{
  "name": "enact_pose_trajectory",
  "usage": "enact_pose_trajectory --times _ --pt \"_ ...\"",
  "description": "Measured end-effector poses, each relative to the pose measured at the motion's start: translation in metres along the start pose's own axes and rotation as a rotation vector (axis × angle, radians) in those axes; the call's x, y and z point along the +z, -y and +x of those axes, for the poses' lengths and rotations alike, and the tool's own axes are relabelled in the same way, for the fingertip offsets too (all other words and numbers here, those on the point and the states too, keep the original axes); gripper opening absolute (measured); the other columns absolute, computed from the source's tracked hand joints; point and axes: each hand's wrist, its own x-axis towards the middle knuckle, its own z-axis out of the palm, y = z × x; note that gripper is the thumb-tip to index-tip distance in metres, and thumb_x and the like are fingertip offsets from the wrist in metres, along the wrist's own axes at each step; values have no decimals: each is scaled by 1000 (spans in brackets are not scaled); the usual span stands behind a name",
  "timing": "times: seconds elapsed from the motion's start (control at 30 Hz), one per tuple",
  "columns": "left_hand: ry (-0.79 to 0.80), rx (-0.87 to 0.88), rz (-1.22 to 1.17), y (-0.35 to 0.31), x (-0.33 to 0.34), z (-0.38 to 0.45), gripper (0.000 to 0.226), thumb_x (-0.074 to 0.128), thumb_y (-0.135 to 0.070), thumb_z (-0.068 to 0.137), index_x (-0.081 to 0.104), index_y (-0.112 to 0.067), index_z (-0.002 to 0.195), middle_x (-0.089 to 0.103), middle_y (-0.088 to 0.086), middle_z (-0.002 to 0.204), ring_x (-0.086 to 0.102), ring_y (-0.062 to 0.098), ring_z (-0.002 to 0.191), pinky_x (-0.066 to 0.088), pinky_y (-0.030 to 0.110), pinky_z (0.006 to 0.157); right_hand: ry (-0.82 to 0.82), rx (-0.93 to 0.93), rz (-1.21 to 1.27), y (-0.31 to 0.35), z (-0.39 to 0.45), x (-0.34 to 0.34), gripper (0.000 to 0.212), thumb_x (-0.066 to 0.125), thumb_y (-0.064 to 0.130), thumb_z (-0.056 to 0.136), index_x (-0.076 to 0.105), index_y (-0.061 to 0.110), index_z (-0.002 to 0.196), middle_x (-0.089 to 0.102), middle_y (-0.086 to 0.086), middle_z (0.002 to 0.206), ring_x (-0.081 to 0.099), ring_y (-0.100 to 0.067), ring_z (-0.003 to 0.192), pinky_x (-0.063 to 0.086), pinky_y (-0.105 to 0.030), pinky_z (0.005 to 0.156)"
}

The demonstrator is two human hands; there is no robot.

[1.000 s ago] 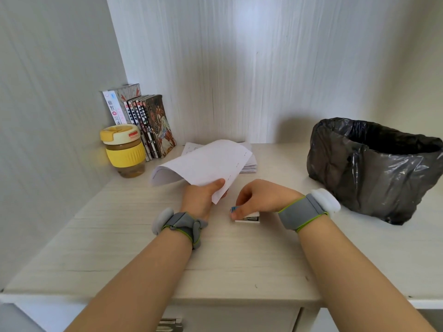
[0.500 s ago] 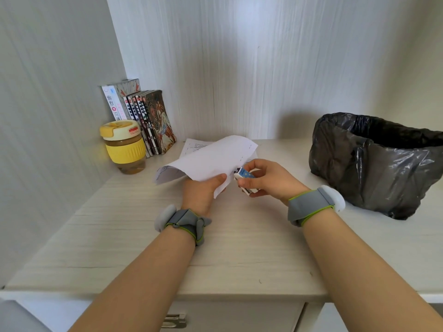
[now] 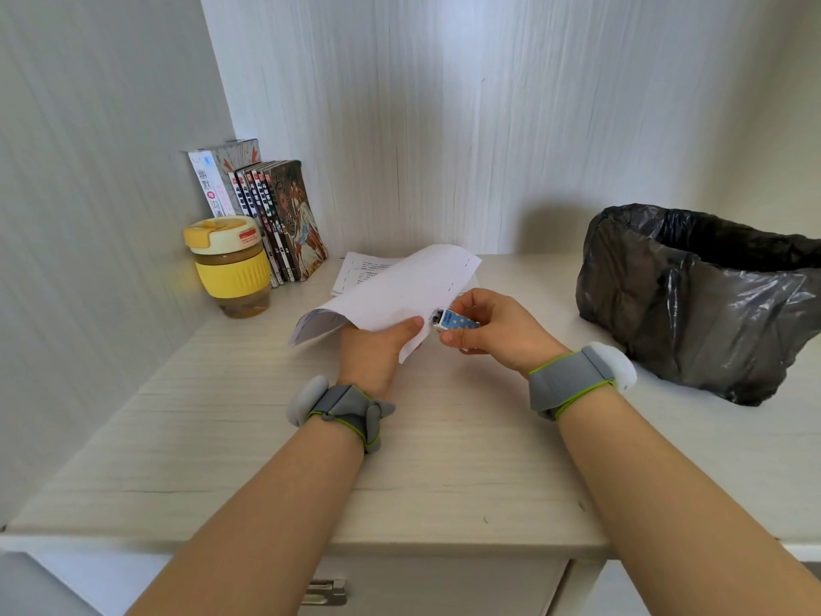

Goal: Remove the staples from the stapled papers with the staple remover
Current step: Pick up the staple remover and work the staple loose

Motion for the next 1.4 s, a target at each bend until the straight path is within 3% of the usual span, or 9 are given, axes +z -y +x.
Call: enact_pose_trajectory --times 0.17,0.27,0.37,0.43,0.57,0.9,1.1,1.27,1.4 --pt "25 24 7 1 1 -1 36 71 6 71 61 -27 80 63 -3 96 60 17 93 48 34 91 -18 -5 -18 1 -1 1 25 73 2 73 53 18 74 56 -14 86 50 -18 65 50 -28 64" --pt "22 55 21 -1 1 -2 36 71 7 71 60 -27 78 62 -5 93 60 11 86 52 17 77 -45 -34 -46 0 -1 2 27 75 2 71 53 18 72 56 -10 81 49 -18 64 46 -26 64" --pt "8 88 41 -2 2 -3 38 71 8 71 59 -28 77 61 -9 87 59 8 80 48 3 65 -87 -77 -115 -1 -1 4 30 77 5 68 53 21 68 54 2 71 47 -10 61 40 -9 58" --pt "-18 105 59 -2 2 -3 35 71 7 71 60 -24 84 60 -7 92 58 9 87 46 1 64 -111 -94 -142 0 -1 5 30 79 8 66 53 23 67 54 5 70 48 -9 63 40 -9 56" --pt "-69 114 72 -4 2 -3 43 70 6 72 58 -6 111 57 -3 103 55 13 96 43 9 70 -162 -107 -121 0 -1 6 30 79 8 65 55 24 66 58 -3 78 53 -15 72 45 -24 67" --pt "-22 110 47 -7 3 -7 41 70 8 71 55 -18 99 58 -4 100 56 13 92 44 -2 62 -157 -101 -142 1 -2 6 24 78 6 66 60 14 79 58 -3 80 53 -14 73 43 -19 64" --pt "-23 109 34 -6 4 -6 41 70 9 71 55 -19 96 57 -6 97 55 11 89 42 -3 60 -152 -106 -162 0 -1 5 27 78 4 65 57 18 72 55 5 70 51 -8 64 41 -16 60" --pt "-3 101 60 -5 3 -6 42 71 6 71 54 -21 99 57 -5 100 55 11 94 46 11 73 -145 -102 -151 0 -1 5 25 78 4 65 58 16 73 55 5 70 51 -8 64 42 -17 61" --pt "11 91 43 -5 2 -6 39 70 7 71 56 -23 92 59 -5 97 57 12 90 47 15 69 -137 -95 -130 0 -2 5 28 78 3 65 56 20 69 55 5 70 51 -9 64 42 -18 62"
